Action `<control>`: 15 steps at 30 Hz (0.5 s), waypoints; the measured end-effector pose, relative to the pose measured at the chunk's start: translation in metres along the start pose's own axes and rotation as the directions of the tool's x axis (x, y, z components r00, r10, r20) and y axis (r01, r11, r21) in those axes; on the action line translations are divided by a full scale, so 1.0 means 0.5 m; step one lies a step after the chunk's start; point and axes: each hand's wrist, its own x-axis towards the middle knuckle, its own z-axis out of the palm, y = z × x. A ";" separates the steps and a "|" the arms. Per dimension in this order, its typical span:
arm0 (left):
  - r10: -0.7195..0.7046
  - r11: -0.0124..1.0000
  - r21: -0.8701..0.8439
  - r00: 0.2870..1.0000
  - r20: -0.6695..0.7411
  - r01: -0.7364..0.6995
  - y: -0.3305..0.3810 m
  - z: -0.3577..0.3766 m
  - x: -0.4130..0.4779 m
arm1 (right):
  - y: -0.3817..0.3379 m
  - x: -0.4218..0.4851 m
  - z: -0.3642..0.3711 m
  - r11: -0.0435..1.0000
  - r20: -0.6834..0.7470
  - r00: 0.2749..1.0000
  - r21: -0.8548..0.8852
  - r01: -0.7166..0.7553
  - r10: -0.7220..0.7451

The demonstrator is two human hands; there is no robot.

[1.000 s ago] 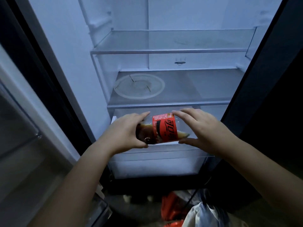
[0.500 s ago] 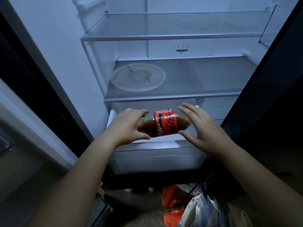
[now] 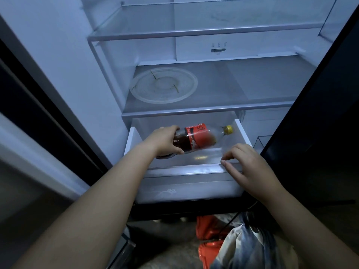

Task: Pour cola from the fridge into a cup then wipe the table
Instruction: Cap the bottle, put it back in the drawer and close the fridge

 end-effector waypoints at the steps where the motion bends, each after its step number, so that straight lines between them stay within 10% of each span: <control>1: -0.002 1.000 0.020 1.000 0.025 0.001 -0.003 0.003 0.008 | 0.001 0.000 0.001 1.000 -0.002 1.000 0.000 -0.002 0.002; 15: -0.059 0.955 0.295 0.993 0.100 0.027 -0.030 0.066 0.070 | 0.002 -0.003 0.007 1.000 -0.005 1.000 -0.007 -0.015 0.015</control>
